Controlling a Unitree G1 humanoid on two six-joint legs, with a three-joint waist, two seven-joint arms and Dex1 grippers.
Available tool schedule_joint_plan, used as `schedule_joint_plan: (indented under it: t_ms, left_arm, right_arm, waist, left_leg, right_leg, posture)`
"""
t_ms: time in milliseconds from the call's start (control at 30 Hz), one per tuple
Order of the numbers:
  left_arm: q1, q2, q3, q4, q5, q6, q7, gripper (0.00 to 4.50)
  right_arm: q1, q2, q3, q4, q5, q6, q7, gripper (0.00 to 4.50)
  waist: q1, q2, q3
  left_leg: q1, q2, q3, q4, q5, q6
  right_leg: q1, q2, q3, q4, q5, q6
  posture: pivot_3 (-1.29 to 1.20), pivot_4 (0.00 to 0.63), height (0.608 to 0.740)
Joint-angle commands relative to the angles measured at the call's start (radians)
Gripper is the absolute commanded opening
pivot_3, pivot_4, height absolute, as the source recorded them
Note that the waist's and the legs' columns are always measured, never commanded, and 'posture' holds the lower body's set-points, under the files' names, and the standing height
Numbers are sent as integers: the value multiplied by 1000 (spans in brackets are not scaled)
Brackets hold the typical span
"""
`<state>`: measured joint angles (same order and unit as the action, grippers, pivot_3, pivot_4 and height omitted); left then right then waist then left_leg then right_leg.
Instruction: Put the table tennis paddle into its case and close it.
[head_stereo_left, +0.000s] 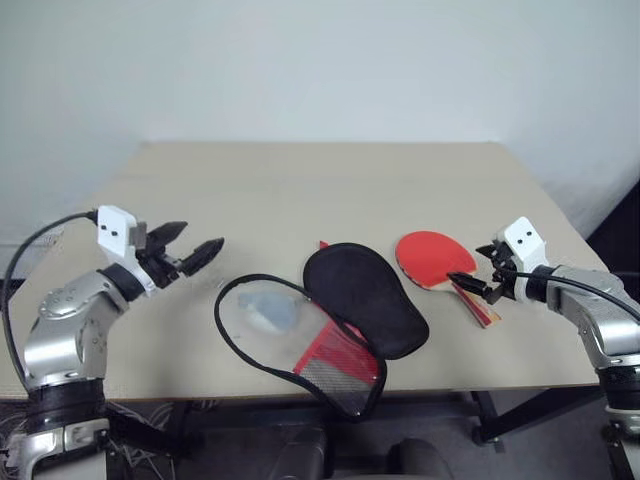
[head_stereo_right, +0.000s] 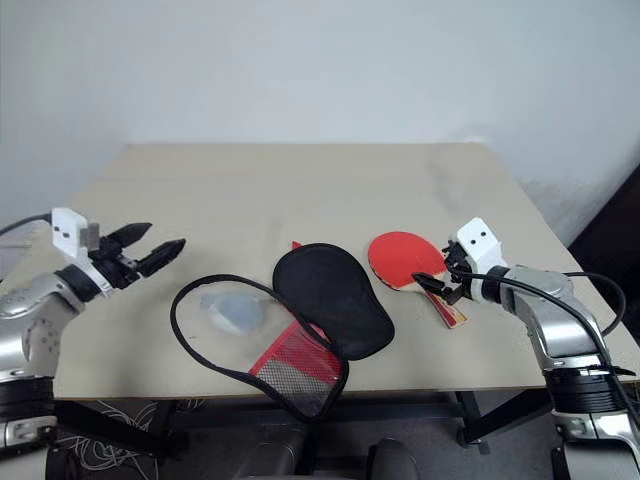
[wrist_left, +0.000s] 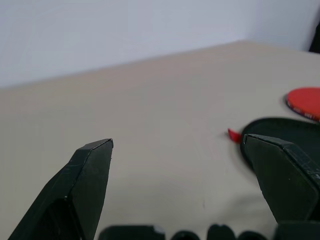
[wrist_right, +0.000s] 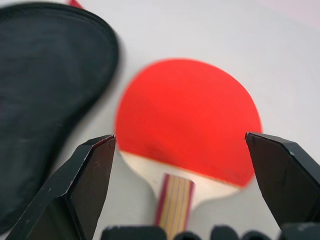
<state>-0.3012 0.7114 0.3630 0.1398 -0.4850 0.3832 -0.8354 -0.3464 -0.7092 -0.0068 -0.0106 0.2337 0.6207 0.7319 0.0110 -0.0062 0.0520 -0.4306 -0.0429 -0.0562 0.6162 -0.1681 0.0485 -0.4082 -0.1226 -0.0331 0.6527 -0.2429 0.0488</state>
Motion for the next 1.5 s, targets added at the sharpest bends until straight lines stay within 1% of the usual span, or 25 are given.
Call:
schedule_joint_plan:
  t_ms: [33, 133, 233, 400, 600, 933, 1033, 1300, 1500]
  left_arm:
    - [-54, 53, 25, -42, -49, 27, -50, 4473]
    - [-73, 90, 7, -50, -68, 49, -110, 4473]
    - [-80, 105, -10, -67, -83, 70, -152, 4473]
    - [-95, 89, -30, -79, -85, 80, -155, 4473]
    - [-74, 69, -43, -94, -83, 79, -149, 4473]
    - [-70, 62, -54, -101, -84, 86, -135, 4473]
    - [-68, 62, -57, -105, -84, 90, -131, 4500]
    - [-64, 54, -58, -116, -84, 97, -115, 4500]
    - [-67, 49, -58, -118, -83, 97, -109, 4500]
  right_arm:
    - [-31, 6, -12, 4, -18, 0, -32, 4500]
    - [-30, 10, 4, 35, -49, 16, -60, 4500]
    - [-22, 18, 12, 56, -58, 27, -67, 4500]
    - [-1, 39, 31, 77, -78, 59, -92, 4500]
    - [29, 82, 35, 73, -87, 96, -129, 4500]
    - [36, 130, 36, 71, -83, 130, -172, 4500]
    - [25, 148, 31, 83, -80, 138, -182, 3910]
    - [-8, 201, -11, 90, -46, 205, -195, 1156]
    - [-35, 214, -35, 87, -36, 216, -198, 1107]
  waist:
    - [0, 0, 0]
    - [-1, 1, 0]
    - [-1, 1, 0]
    - [0, 1, 0]
    - [-1, 1, 0]
    - [-1, 0, 0]
    - [-2, -1, 0]
    - [-3, -1, 0]
    - [-8, -1, 0]
  left_leg:
    - [0, 0, 0, 0, 0, 0]
    - [0, 0, 1, -1, 0, 0]
    - [0, 0, 1, -1, 0, 0]
    - [0, 0, 1, 0, 0, 0]
    - [0, 0, 1, -1, 0, 0]
    - [1, 1, 1, 1, 0, 0]
    - [2, 2, 2, 1, 0, 0]
    - [2, 8, 7, 5, 0, 0]
    - [2, 13, 13, 5, 0, -1]
  right_leg:
    - [0, 0, 0, 0, 0, 0]
    - [-1, 0, 0, 0, 0, 0]
    - [-1, 1, 1, 0, 0, 0]
    - [-1, 1, 1, 0, 0, 0]
    - [-1, 1, 1, 0, 0, 0]
    - [0, 2, 1, 2, 0, 0]
    - [0, 2, 1, 2, 1, -1]
    - [-1, 2, -1, 3, 3, 0]
    - [-2, 1, -2, 2, 3, 0]
  posture:
    - [0, 0, 707]
    - [0, 0, 707]
    - [0, 0, 707]
    - [0, 0, 707]
    - [0, 0, 707]
    - [0, 0, 707]
    - [0, 0, 707]
    - [0, 0, 707]
    - [0, 0, 707]
